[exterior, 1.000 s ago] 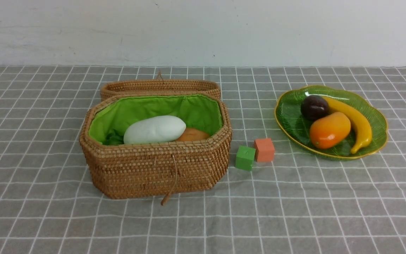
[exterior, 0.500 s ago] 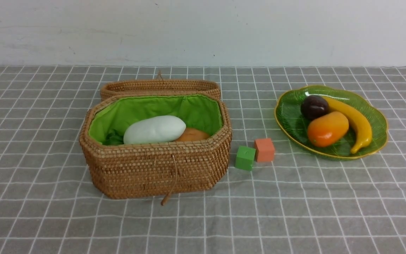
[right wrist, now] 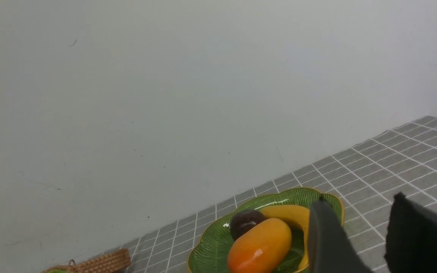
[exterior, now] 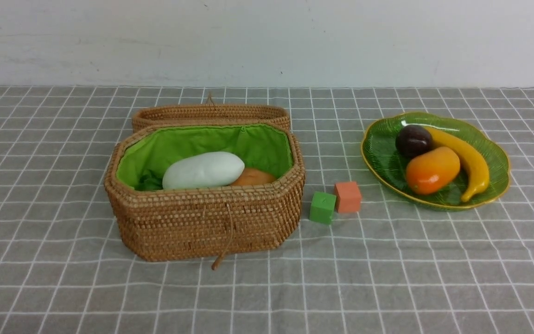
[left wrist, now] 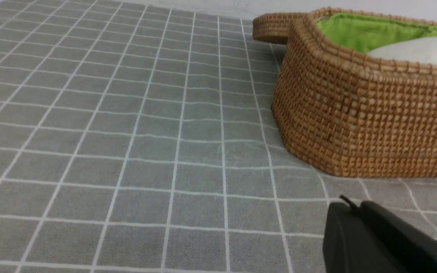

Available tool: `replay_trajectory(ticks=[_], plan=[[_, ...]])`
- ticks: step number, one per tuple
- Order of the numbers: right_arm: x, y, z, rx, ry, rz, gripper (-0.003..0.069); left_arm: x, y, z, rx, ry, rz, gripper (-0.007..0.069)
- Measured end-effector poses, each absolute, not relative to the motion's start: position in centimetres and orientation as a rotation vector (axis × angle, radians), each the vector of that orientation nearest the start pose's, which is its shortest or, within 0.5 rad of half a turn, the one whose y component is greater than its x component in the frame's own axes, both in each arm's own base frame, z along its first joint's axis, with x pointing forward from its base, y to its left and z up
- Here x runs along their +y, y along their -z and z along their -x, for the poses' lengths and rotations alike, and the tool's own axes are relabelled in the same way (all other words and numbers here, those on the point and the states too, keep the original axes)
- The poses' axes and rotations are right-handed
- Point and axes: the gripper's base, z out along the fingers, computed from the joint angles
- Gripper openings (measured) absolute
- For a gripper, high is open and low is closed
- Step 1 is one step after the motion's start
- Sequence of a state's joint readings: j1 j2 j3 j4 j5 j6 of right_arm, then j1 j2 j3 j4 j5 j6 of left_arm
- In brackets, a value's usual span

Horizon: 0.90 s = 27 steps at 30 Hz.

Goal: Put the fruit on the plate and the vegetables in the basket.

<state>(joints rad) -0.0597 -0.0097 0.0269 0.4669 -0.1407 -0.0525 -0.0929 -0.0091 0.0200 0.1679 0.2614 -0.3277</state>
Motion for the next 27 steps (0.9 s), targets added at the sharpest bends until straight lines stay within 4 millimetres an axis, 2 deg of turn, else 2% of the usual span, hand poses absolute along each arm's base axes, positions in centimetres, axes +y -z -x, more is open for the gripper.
replay_trajectory(ticks=[6,27], plan=[[-0.9,-21.6,-5.4,1.328,-0.250,-0.373,0.0240,0.3,-16.8,-5.2,1.898,0.090,0.166,0.0035],[-0.9,-21.6,-5.4,1.328,-0.250,-0.373,0.0240,0.3,-16.8,-5.2,1.898,0.093,0.170,0.0052]])
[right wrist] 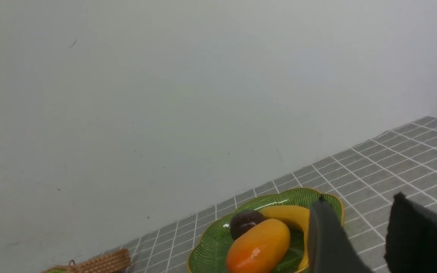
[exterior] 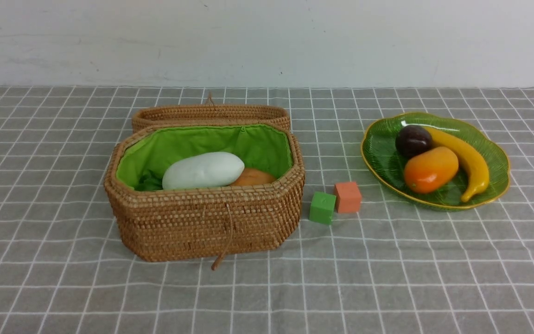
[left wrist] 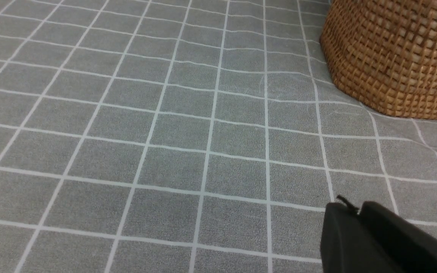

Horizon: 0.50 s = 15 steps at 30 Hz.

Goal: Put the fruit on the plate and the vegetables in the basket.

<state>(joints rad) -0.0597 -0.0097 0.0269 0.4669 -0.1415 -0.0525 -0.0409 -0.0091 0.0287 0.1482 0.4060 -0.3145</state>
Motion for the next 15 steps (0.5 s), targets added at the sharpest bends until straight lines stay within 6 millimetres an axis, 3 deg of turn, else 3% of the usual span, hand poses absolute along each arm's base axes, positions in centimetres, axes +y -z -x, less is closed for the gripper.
replay_trajectory(ticks=[8,15], plan=[[-0.5,-20.8,-5.6,1.434,-0.258,-0.341,0.0240,0.3,-16.8,-5.2,1.898,0.091,0.172,0.0057],[0.1,-19.1,-5.7,1.646,-0.099,-0.133,0.0240,0.3,-16.8,-5.2,1.898,0.091,0.172,0.0057]])
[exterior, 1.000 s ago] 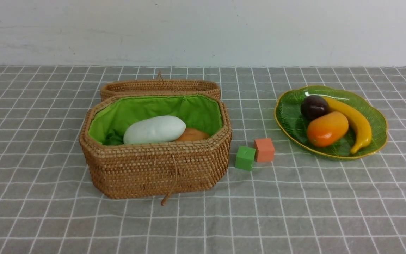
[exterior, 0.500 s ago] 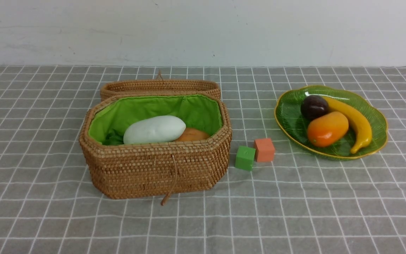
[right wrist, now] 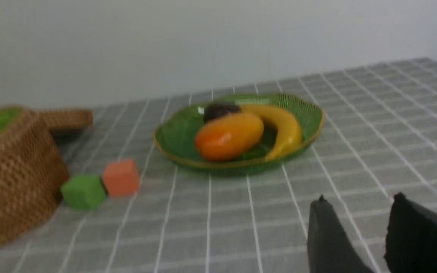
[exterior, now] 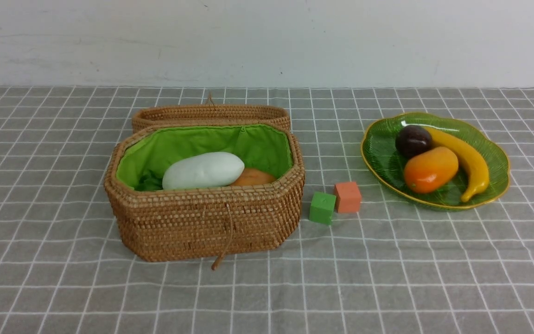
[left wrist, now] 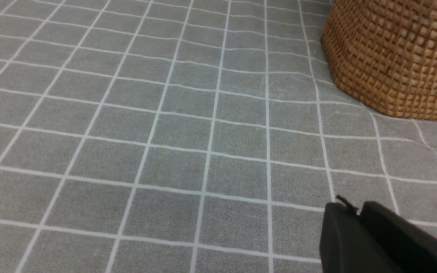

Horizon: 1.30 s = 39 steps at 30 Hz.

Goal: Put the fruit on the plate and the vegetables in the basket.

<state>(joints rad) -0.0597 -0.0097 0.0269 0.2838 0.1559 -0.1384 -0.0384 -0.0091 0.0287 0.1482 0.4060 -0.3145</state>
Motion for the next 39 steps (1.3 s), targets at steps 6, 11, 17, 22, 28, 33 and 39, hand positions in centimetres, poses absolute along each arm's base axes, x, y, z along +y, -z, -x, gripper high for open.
replay_trajectory(ticks=[6,11,17,22,28,33,39], plan=[[0.82,-17.34,-5.20,1.878,-0.174,-0.106,0.0240,0.33,-16.80,-5.19,1.898,0.091,0.172,0.0064],[0.90,-17.32,-5.18,1.882,-0.195,-0.117,0.0240,0.33,-16.80,-5.19,1.898,0.091,0.172,0.0071],[0.92,-17.31,-5.18,1.882,-0.198,-0.119,0.0240,0.33,-16.80,-5.19,1.898,0.091,0.172,0.0076],[0.92,-17.31,-5.18,1.882,-0.198,-0.119,0.0240,0.33,-16.80,-5.19,1.898,0.091,0.172,0.0080],[0.93,-17.31,-5.18,1.883,-0.203,-0.121,0.0240,0.33,-16.80,-5.19,1.898,0.091,0.172,0.0085],[0.93,-17.31,-5.18,1.883,-0.203,-0.121,0.0240,0.33,-16.80,-5.19,1.898,0.091,0.172,0.0092],[0.93,-17.31,-5.18,1.883,-0.203,-0.121,0.0240,0.33,-16.80,-5.19,1.898,0.091,0.172,0.0095]])
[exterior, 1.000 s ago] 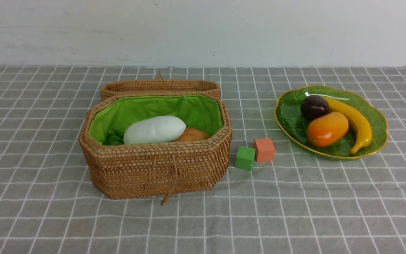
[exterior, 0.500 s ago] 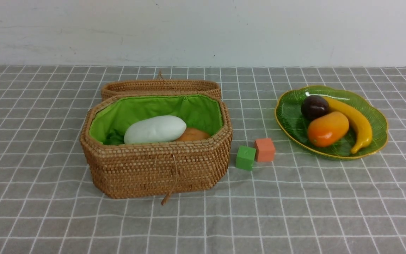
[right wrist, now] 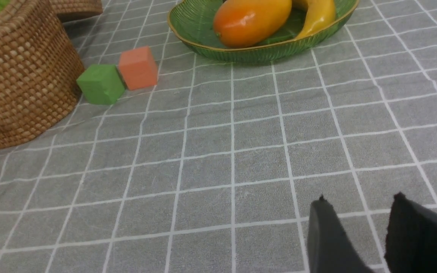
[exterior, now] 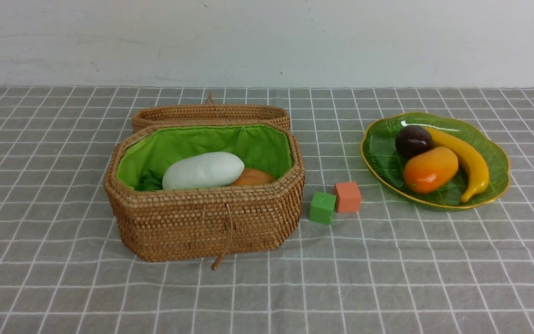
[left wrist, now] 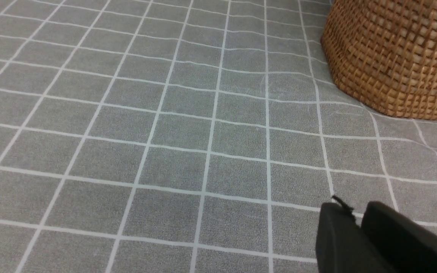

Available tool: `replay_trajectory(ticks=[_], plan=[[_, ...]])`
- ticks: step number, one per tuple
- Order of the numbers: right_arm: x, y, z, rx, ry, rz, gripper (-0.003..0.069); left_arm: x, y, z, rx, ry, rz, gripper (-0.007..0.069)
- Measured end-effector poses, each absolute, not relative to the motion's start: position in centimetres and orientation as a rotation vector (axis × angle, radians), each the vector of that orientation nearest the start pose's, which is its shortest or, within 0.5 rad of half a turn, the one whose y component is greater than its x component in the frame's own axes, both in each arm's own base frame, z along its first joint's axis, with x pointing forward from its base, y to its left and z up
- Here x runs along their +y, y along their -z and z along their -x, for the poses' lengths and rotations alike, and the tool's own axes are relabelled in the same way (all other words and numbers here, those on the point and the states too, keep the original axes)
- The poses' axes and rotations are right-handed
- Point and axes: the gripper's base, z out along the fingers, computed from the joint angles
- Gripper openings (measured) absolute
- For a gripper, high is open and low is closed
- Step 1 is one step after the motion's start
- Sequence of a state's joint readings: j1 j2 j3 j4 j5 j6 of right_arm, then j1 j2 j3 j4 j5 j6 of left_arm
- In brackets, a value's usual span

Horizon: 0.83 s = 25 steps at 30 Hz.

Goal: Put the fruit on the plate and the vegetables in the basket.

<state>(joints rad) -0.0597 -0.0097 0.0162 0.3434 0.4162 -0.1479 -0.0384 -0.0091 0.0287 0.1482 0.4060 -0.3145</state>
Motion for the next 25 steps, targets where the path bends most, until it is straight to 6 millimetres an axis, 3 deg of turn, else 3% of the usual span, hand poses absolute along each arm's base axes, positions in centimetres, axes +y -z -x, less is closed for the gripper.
replay_trajectory(ticks=[25], plan=[[0.95,-17.31,-5.18,1.882,-0.204,-0.120,0.0240,0.33,-16.80,-5.19,1.898,0.091,0.172,0.0123]])
